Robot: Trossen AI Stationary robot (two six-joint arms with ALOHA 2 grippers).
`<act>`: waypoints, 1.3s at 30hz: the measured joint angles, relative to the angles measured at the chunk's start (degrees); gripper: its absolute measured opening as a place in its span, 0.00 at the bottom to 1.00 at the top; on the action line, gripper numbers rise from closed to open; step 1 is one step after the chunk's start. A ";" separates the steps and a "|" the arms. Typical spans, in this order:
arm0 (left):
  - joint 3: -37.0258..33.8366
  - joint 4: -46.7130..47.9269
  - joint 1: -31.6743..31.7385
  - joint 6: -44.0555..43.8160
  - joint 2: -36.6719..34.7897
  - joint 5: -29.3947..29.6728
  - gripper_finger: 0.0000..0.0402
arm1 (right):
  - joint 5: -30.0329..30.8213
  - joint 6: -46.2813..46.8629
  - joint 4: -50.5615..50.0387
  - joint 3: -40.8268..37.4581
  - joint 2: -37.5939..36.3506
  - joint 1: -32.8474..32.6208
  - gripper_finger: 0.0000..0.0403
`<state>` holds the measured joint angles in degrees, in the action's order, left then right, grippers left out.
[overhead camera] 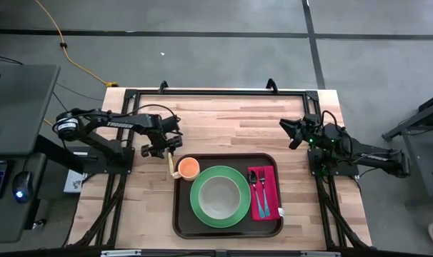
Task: Set up tray
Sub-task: Put the yellow table knife on top of the red napkin to the right of the blue fork on the black tray
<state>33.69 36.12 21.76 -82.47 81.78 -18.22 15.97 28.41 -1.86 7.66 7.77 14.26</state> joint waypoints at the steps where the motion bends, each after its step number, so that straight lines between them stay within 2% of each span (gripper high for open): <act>1: 0.00 0.06 0.00 -0.30 0.02 0.13 0.61 | -0.04 0.04 0.01 0.00 0.00 -0.02 0.18; 21: -0.24 4.26 -0.07 -0.49 0.20 1.52 0.61 | -0.31 0.08 0.89 0.02 0.00 0.00 0.18; 39: -0.24 4.19 -0.07 -0.49 0.24 2.14 0.61 | -0.09 -0.07 0.90 0.02 0.00 0.00 0.18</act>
<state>33.45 40.32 21.69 -82.96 82.02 -16.08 15.88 28.34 -0.95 7.68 7.77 14.26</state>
